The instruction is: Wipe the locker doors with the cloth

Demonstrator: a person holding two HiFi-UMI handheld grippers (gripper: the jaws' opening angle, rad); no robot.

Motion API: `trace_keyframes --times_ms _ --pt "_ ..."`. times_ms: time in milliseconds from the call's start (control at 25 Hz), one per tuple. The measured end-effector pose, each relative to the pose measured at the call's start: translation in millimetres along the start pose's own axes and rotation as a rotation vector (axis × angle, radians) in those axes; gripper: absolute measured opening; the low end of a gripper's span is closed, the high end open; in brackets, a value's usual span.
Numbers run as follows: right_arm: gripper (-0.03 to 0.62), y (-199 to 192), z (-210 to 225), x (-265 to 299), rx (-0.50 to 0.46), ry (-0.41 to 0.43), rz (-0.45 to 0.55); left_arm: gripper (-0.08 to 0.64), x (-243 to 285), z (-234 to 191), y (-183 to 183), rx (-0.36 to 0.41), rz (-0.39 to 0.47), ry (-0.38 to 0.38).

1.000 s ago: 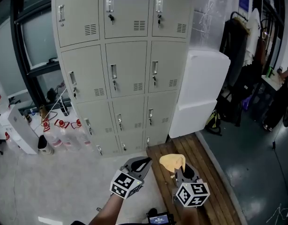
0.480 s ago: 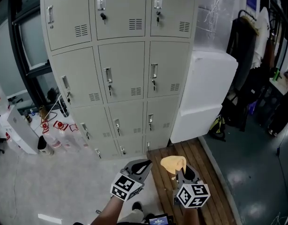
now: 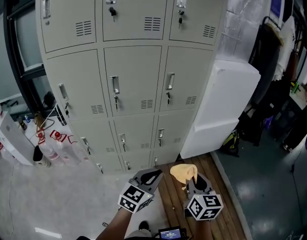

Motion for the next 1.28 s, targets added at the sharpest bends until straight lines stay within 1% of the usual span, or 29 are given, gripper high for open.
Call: trace_keyframes --times_ms 200,320,480,760,880,1040,1200,1280 --pt "0.072 10 3 20 0.000 -0.009 -0.011 0.032 13 -19 0 -0.025 -0.009 -0.007" --pt "0.072 15 12 29 -0.004 -0.007 -0.017 0.032 26 -23 4 -0.019 -0.017 -0.010" --pt "0.072 22 34 44 0.007 0.011 -0.018 0.032 49 -27 13 -0.015 -0.022 0.002" --pt "0.072 44 92 75 -0.008 0.080 -0.035 0.032 105 -28 35 -0.038 -0.036 0.068" --pt "0.072 64 122 84 -0.022 0.121 -0.040 0.032 131 -24 54 -0.061 -0.035 0.112" --pt "0.072 97 161 85 -0.035 0.181 -0.058 0.032 158 -8 90 -0.083 -0.042 0.161" --pt "0.071 130 195 79 -0.032 0.216 -0.069 0.032 179 13 124 -0.106 -0.064 0.181" --pt "0.072 144 206 78 -0.028 0.229 -0.072 0.032 186 18 139 -0.096 -0.076 0.189"
Point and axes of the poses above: the fingertips, and each gripper's own axes: x forward along the fingers, z to its right, y out of its top, the point moved 8 cm from there along -x, backward along the fingers, and after that the axes turned 13 degrees about -z, right-handed, at the moved point
